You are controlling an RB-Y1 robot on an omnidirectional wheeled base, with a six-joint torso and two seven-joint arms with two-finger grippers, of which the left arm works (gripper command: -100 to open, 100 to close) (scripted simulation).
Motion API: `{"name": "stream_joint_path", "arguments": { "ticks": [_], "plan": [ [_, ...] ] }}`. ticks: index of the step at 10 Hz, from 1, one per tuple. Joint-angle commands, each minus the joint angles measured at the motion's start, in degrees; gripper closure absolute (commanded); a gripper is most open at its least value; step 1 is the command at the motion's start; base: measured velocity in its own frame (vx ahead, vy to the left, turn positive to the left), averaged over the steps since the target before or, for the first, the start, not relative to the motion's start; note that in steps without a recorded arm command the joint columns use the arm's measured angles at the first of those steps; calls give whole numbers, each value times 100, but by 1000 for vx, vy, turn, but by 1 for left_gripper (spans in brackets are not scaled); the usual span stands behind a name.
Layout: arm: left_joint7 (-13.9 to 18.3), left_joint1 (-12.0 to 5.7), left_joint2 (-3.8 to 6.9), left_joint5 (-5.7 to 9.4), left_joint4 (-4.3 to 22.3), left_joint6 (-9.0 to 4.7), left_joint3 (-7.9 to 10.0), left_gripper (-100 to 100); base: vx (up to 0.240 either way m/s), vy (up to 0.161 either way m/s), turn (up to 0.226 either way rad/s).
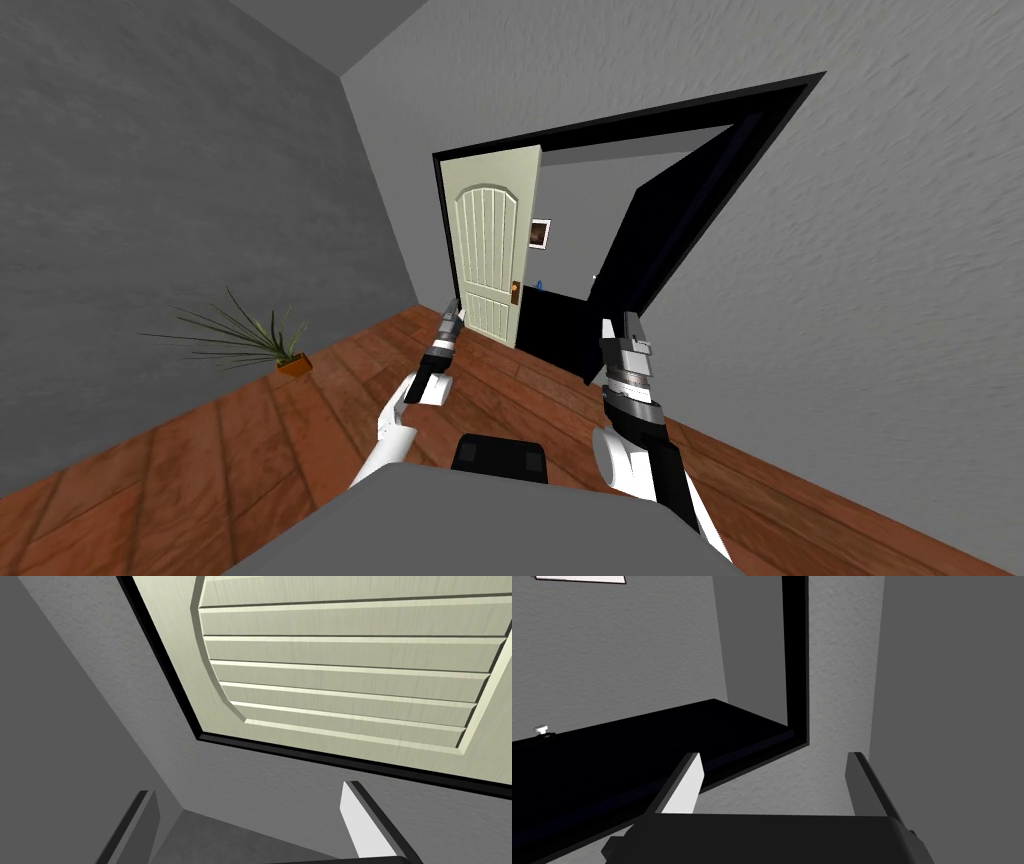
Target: Push the door open
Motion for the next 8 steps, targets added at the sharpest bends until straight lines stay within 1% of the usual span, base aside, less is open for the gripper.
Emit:
{"name": "stream_joint_path", "arguments": {
  "ticks": [1, 2, 4, 5, 6, 7, 8],
  "plan": [
    [-9, -207, 41, 38, 286, 21, 10, -100, 94, 28, -64],
    [-9, -207, 41, 38, 327, 21, 10, -100, 67, 20, -19],
    [-32, -449, 71, 77, 721, -5, 11, -100, 64, 12, -48],
    [-32, -449, 71, 77, 752, -5, 11, -100, 54, 10, -28],
    [-44, -574, 80, 97, 962, -18, 11, -100, 57, 5, -41],
    [-56, -698, 89, 117, 1101, -32, 11, -100, 82, 12, -67],
    [-56, -698, 89, 117, 1189, -32, 11, -100, 59, 14, -25]
  ]
}}
